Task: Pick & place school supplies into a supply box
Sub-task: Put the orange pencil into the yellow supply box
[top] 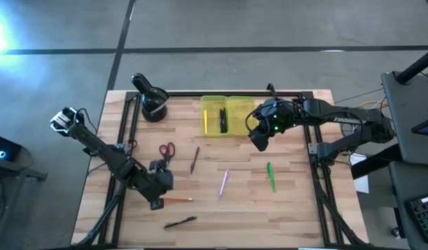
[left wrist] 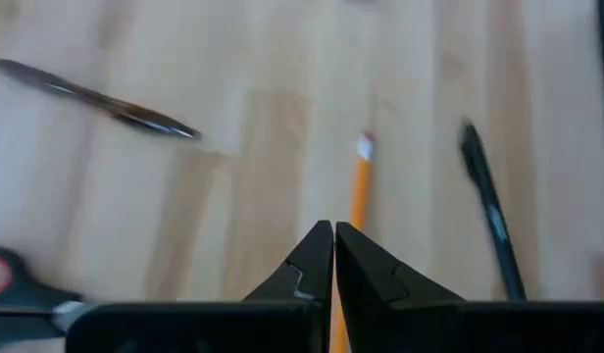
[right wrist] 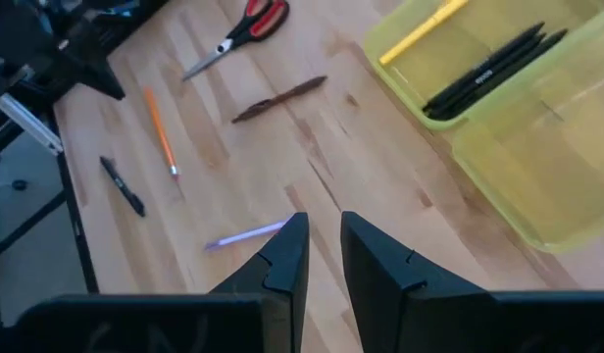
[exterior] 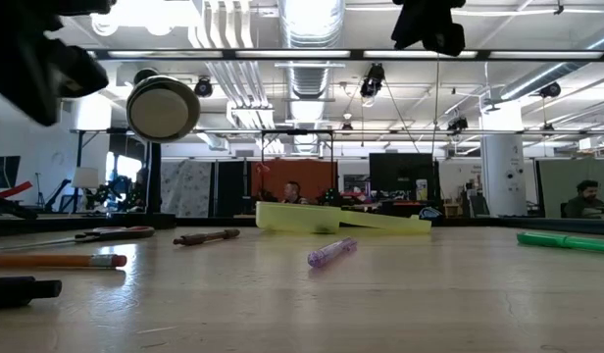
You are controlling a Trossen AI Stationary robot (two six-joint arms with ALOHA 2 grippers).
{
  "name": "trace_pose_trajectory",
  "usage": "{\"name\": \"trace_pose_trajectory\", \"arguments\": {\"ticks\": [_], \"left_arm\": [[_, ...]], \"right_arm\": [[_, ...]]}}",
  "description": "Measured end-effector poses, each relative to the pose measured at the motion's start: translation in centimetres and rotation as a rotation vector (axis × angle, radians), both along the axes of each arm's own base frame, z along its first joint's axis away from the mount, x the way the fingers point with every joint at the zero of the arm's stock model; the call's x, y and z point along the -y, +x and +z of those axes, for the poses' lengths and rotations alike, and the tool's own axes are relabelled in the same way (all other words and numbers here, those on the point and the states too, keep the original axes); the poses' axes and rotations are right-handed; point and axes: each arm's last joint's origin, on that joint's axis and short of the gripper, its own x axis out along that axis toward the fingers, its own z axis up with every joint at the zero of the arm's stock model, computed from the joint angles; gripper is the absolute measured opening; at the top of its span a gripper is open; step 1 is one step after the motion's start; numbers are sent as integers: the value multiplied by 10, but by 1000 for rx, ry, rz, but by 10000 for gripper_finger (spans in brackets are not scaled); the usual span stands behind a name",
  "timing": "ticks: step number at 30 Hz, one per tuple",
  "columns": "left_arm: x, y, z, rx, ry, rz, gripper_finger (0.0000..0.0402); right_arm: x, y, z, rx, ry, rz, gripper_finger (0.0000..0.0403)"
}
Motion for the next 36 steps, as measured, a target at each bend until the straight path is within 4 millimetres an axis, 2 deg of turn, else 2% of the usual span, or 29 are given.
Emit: {"name": "trace_pose_trajectory", "arguments": {"ticks": [3,9,16,20,23,31,36], "left_arm": [[5,1,-8,-60,-33,-21,0],[15,5,-31,-169,7,-29,8],[33,4,-63,-299,77,-70,74],[35,3,-70,-337,78,-29,104],[36,3,-74,-365,71,-30,112],[39,5,-88,-436,84,-55,102],[41,6,-96,-474,92,-62,20]], "right_arm": [[0,0,2,2,0,0,56],[0,-1,2,-4,0,0,56],[0,-1,2,-8,-4,5,56],[0,-2,1,-13,-4,5,56],[0,-2,1,-13,-7,8,56],[0,-2,1,-13,-34,39,56],[0,-2,1,-14,-33,38,56]]}}
